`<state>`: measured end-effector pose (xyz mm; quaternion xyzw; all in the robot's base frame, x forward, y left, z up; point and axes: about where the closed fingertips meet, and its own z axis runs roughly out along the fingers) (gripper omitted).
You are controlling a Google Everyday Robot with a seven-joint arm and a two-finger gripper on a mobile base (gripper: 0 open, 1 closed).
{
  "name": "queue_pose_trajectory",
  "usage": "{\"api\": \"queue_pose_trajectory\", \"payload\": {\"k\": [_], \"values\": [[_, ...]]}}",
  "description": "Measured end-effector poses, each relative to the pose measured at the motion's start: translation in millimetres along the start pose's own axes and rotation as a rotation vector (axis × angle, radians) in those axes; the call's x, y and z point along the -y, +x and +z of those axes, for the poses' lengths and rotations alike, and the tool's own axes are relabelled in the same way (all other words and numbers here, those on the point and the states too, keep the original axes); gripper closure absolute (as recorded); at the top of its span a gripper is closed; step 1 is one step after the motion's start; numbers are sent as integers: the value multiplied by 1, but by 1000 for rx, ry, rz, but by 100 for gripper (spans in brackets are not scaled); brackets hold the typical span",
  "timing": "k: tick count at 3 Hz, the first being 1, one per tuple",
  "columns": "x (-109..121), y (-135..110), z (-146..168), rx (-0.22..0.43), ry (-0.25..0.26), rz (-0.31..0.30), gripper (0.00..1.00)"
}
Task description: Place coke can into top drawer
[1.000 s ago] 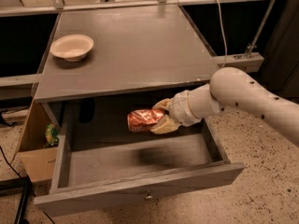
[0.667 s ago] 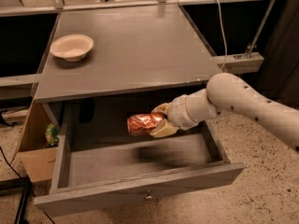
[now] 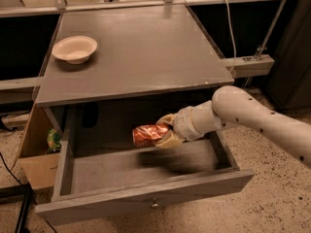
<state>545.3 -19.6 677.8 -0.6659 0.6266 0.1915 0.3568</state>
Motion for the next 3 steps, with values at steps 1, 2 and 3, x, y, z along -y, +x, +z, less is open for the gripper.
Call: {"api": "queue_pose_trajectory", "payload": {"k": [1, 2, 3], "values": [[0, 9, 6, 13, 9, -15, 100], [1, 19, 12, 13, 15, -16, 100], [3, 35, 19, 0, 15, -1, 100]]}}
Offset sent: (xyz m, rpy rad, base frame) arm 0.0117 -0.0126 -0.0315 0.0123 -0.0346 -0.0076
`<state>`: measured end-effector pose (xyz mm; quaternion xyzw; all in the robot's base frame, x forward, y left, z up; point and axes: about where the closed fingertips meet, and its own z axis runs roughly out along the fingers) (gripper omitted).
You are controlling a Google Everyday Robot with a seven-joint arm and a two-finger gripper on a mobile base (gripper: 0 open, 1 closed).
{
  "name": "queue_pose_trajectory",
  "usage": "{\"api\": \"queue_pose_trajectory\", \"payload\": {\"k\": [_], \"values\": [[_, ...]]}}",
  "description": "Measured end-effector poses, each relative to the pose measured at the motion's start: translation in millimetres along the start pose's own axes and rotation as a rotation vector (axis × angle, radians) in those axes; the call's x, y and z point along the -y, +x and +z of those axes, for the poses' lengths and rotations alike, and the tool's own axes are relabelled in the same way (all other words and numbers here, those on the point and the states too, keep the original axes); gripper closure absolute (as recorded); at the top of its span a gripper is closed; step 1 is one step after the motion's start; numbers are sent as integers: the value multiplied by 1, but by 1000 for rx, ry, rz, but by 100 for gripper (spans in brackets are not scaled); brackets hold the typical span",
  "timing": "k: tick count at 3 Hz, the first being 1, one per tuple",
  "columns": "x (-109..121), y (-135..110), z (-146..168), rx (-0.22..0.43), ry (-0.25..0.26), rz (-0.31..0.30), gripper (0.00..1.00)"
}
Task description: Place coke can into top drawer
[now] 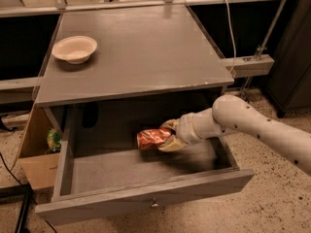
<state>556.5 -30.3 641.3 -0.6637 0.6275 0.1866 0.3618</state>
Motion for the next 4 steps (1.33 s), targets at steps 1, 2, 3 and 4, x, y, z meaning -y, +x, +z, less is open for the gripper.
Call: {"api": "queue_pose_trajectory", "payload": {"k": [1, 2, 3, 4], "values": [[0, 12, 5, -13, -5, 16, 100], [-1, 26, 11, -14, -16, 29, 100], [-3, 34, 16, -11, -28, 39, 100], [-4, 35, 18, -8, -40, 44, 100]]}}
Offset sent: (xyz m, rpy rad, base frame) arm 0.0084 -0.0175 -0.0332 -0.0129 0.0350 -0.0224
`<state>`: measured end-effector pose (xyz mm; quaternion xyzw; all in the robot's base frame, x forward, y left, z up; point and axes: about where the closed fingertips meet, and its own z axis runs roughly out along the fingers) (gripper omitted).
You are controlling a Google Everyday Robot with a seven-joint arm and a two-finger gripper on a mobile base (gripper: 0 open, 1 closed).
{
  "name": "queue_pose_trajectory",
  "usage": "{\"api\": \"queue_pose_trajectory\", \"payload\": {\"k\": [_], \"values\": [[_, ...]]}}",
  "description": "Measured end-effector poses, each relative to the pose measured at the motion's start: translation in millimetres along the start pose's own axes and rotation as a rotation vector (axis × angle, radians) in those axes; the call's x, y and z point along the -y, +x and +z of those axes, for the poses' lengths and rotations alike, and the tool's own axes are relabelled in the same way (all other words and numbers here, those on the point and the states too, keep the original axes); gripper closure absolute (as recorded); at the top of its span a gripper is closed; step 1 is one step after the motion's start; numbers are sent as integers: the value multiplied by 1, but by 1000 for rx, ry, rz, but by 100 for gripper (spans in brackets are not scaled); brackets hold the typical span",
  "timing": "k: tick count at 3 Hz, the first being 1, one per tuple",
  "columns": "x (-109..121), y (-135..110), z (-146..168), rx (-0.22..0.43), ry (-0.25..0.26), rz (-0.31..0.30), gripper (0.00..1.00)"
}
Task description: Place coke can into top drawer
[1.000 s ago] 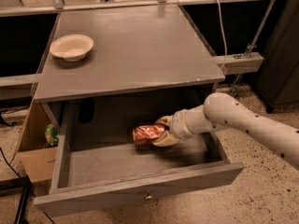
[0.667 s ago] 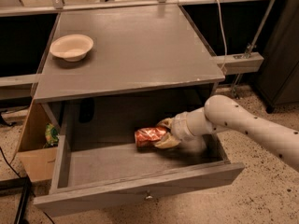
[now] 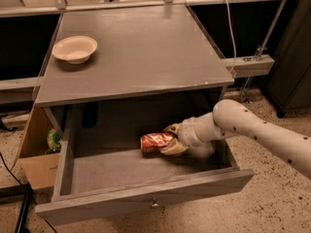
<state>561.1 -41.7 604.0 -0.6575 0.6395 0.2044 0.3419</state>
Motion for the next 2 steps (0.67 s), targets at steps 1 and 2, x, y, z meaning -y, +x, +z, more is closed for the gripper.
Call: {"api": "queue_pose_trajectory", "payload": {"k": [1, 2], "values": [[0, 0, 0, 0, 0, 0, 74], [0, 0, 0, 0, 0, 0, 50]]}}
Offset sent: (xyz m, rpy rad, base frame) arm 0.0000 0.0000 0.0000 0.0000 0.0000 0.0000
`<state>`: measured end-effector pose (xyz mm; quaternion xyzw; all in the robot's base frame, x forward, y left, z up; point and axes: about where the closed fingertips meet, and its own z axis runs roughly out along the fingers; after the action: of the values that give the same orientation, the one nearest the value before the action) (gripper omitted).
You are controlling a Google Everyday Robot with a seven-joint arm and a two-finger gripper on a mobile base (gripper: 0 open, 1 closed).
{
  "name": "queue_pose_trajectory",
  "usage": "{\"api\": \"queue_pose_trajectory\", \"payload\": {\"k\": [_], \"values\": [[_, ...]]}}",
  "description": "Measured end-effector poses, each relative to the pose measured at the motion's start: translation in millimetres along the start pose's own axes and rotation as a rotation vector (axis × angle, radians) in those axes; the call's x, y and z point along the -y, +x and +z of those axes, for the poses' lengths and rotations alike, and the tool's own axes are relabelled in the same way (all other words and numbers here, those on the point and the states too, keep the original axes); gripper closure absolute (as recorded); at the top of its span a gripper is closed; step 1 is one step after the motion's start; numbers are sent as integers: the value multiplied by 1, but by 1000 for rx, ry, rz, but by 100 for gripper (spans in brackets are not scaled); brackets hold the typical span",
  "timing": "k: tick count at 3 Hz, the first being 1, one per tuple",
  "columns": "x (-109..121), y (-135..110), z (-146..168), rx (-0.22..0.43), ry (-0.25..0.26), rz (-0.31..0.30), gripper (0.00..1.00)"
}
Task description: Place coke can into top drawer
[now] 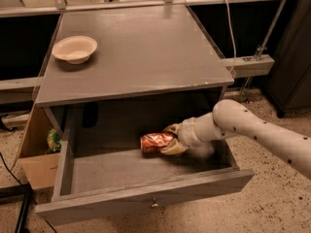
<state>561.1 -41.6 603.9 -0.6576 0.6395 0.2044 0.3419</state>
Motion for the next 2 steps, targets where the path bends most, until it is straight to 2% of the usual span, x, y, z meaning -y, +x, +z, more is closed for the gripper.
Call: {"api": "queue_pose_trajectory", "payload": {"k": [2], "values": [[0, 0, 0, 0, 0, 0, 0]]}}
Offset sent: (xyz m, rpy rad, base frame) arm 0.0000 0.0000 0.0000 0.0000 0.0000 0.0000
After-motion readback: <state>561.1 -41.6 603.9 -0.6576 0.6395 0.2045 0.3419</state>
